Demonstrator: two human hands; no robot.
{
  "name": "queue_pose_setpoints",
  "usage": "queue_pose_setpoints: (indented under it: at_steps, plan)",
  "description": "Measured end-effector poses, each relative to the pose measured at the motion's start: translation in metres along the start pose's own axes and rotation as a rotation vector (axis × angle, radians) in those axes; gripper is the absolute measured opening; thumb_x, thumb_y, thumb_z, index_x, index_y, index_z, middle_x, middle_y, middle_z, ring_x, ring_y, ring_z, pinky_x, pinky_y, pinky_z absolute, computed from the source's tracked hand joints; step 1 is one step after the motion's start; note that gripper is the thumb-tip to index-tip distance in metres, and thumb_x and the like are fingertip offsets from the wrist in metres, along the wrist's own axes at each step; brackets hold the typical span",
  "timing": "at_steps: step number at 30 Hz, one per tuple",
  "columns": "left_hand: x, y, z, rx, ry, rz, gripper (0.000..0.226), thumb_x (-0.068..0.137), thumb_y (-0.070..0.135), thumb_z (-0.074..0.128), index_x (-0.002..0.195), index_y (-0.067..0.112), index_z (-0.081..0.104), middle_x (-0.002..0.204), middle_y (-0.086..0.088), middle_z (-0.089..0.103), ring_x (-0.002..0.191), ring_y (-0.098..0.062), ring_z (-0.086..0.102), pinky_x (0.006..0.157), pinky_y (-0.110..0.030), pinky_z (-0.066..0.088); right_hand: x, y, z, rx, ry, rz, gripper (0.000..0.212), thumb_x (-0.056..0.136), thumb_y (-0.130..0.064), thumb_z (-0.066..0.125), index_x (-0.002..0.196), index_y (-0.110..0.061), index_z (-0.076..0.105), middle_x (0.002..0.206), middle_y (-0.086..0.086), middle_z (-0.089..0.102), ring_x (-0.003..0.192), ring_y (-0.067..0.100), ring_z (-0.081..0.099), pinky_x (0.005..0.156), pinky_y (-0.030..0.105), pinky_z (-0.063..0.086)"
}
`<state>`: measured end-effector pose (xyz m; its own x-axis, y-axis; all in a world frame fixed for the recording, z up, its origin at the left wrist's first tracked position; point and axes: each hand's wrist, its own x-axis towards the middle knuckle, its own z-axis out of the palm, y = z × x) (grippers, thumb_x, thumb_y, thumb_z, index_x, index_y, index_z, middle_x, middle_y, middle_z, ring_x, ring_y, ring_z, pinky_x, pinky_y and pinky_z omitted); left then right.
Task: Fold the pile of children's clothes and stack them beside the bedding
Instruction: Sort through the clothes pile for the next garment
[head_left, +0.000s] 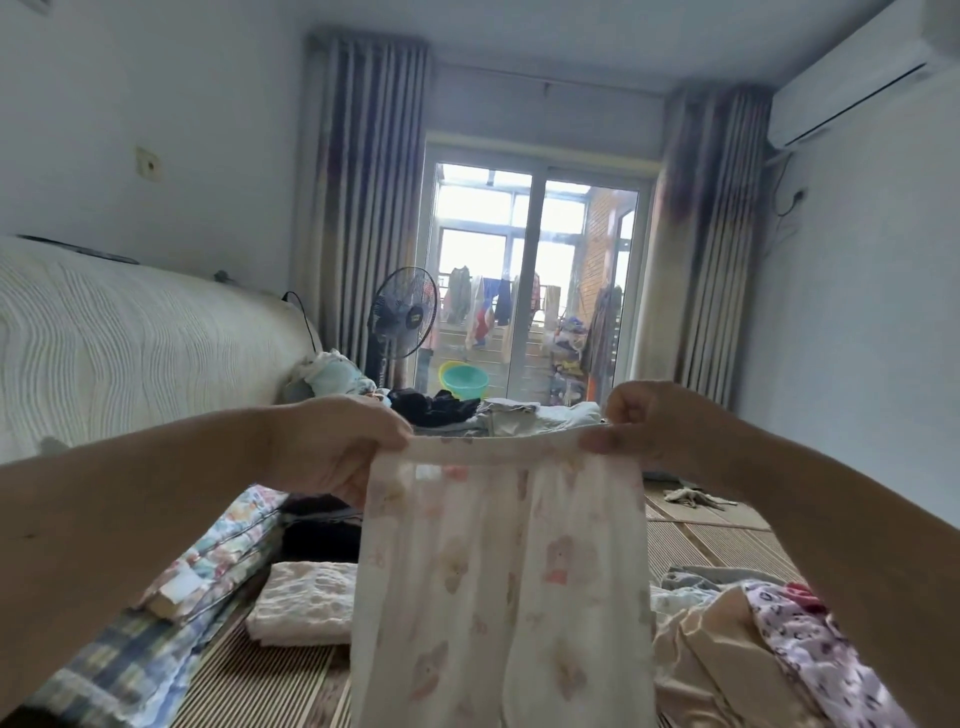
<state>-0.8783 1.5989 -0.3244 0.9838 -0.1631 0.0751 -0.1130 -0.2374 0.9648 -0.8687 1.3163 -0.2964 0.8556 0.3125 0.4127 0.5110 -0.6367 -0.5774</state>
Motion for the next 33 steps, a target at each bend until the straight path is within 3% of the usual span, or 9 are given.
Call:
queue_pose_setpoints:
  at_steps: [2, 4, 9, 13, 16, 20, 24, 28, 33]
  plan:
    - [-0.001, 0.001, 0.0, -0.028, -0.069, 0.073, 0.019, 0.084, 0.006, 0.062, 0.07, 0.006, 0.05, 0.064, -0.008, 0.055, 0.053, -0.018, 0.054, 0.048, -0.025, 0.049, 0.002, 0.003, 0.007, 0.311, -0.031, 0.076, 0.037, 0.083, -0.012, 0.071, 0.062, -0.015, 0.041, 0.061, 0.005, 0.039, 0.05, 0.012, 0.042, 0.052, 0.022, 0.04]
    - [0.006, -0.004, 0.003, 0.004, 0.05, 0.072, 0.023, 0.081, 0.009, 0.07, 0.068, 0.01, 0.051, 0.064, -0.009, 0.055, 0.053, -0.019, 0.053, 0.051, -0.026, 0.048, 0.009, 0.009, 0.02, 0.484, 0.054, 0.158, 0.037, 0.084, 0.0, 0.066, 0.062, -0.015, 0.04, 0.057, 0.005, 0.038, 0.044, 0.011, 0.038, 0.043, 0.022, 0.033]
    - [0.028, -0.014, 0.038, 0.016, 0.353, 0.014, 0.005, 0.077, 0.004, 0.073, 0.082, 0.002, 0.073, 0.093, -0.024, 0.071, 0.083, -0.034, 0.068, 0.087, -0.051, 0.055, 0.021, 0.008, 0.059, 0.587, 0.344, 0.33, 0.024, 0.081, 0.005, 0.068, 0.076, -0.01, 0.05, 0.078, 0.017, 0.067, 0.051, 0.018, 0.067, 0.044, 0.024, 0.047]
    - [0.04, 0.0, 0.059, 0.153, 0.25, 0.071, 0.008, 0.081, 0.011, 0.071, 0.077, 0.018, 0.073, 0.082, -0.006, 0.073, 0.067, -0.015, 0.068, 0.063, -0.03, 0.059, 0.012, 0.001, 0.094, 0.4, 0.147, 0.233, 0.036, 0.075, -0.02, 0.08, 0.101, -0.014, 0.057, 0.098, 0.009, 0.067, 0.077, 0.021, 0.07, 0.06, 0.031, 0.055]
    - [0.041, 0.013, 0.056, 0.24, 0.191, 0.116, 0.02, 0.083, 0.008, 0.068, 0.069, 0.023, 0.07, 0.064, 0.004, 0.068, 0.049, -0.008, 0.059, 0.045, -0.019, 0.046, 0.007, 0.004, 0.109, 0.371, 0.077, 0.249, 0.033, 0.07, -0.016, 0.08, 0.1, -0.014, 0.068, 0.095, 0.008, 0.072, 0.085, 0.026, 0.07, 0.081, 0.044, 0.057]
    - [0.033, 0.02, 0.042, 0.313, 0.14, 0.182, 0.018, 0.084, 0.009, 0.07, 0.073, 0.023, 0.071, 0.067, 0.001, 0.065, 0.053, -0.012, 0.055, 0.047, -0.022, 0.043, 0.004, 0.018, 0.116, 0.377, 0.05, 0.26, 0.01, 0.073, -0.016, 0.077, 0.079, -0.009, 0.074, 0.077, 0.007, 0.071, 0.067, 0.019, 0.062, 0.072, 0.037, 0.054]
    - [0.029, 0.017, 0.014, 0.286, 0.158, 0.212, 0.016, 0.087, 0.006, 0.065, 0.078, 0.019, 0.069, 0.073, -0.002, 0.064, 0.062, -0.015, 0.056, 0.056, -0.026, 0.046, -0.002, 0.041, 0.114, 0.11, -0.081, 0.296, 0.031, 0.085, -0.032, 0.071, 0.06, -0.013, 0.066, 0.061, -0.003, 0.055, 0.054, 0.01, 0.046, 0.051, 0.019, 0.037]
    - [0.026, 0.006, -0.016, 0.297, 0.179, 0.168, 0.014, 0.089, 0.003, 0.062, 0.082, 0.014, 0.068, 0.079, -0.01, 0.061, 0.071, -0.022, 0.053, 0.068, -0.034, 0.045, -0.006, 0.052, 0.091, 0.348, -0.161, 0.273, 0.027, 0.085, -0.031, 0.067, 0.068, -0.01, 0.066, 0.05, -0.007, 0.056, 0.041, 0.004, 0.045, 0.044, 0.016, 0.033]
    - [0.029, -0.012, -0.022, 0.286, 0.296, 0.071, 0.005, 0.081, 0.006, 0.073, 0.084, 0.01, 0.072, 0.074, -0.008, 0.07, 0.058, -0.014, 0.064, 0.051, -0.022, 0.051, 0.01, 0.039, 0.077, 0.583, 0.146, 0.242, 0.009, 0.078, -0.007, 0.076, 0.082, -0.001, 0.071, 0.069, 0.013, 0.067, 0.059, 0.022, 0.058, 0.063, 0.035, 0.05]
